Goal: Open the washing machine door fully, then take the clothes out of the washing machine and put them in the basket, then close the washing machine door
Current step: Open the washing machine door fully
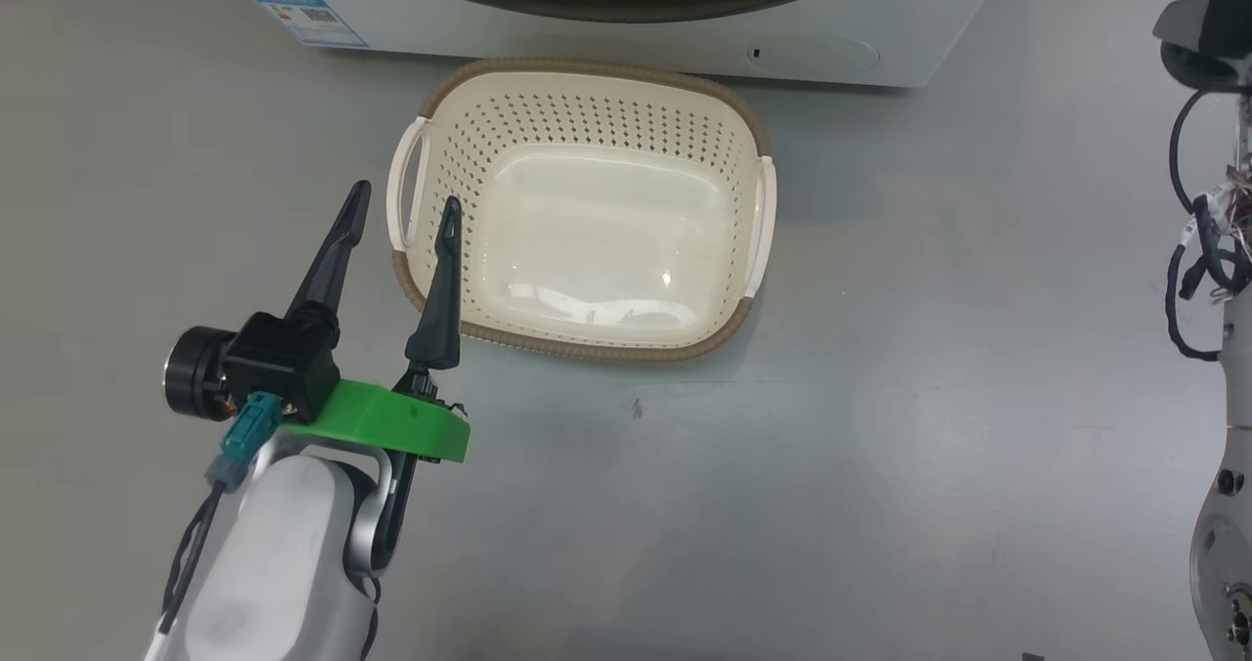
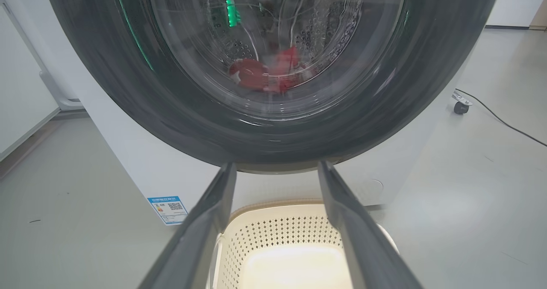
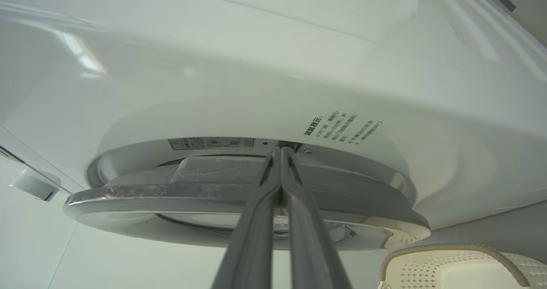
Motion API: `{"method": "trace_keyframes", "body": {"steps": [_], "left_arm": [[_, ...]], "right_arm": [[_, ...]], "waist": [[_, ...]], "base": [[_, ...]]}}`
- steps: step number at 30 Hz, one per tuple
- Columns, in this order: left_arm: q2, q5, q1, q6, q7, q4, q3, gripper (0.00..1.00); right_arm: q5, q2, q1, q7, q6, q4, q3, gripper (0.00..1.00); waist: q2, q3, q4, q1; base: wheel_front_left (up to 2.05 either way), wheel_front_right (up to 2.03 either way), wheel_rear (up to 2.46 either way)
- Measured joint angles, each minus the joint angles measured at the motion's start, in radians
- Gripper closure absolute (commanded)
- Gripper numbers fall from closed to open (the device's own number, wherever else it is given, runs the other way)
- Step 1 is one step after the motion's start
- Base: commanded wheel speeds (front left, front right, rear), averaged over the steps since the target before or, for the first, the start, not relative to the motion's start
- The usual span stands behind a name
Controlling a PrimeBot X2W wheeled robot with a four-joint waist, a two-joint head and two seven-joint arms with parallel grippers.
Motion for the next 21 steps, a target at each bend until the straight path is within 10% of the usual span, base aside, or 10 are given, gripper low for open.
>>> {"method": "trace_keyframes", "body": {"steps": [21], "left_arm": [[-0.006, -0.024, -0.051, -0.001, -0.003, 0.003, -0.048, 0.0]], "right_arm": [[0.002, -0.02, -0.188, 0.106, -0.024, 0.097, 0.053, 1.0]], "waist": [[0.0, 0.061, 0.065, 0.0]], "base": [[0.0, 0.0, 0.0]]}}
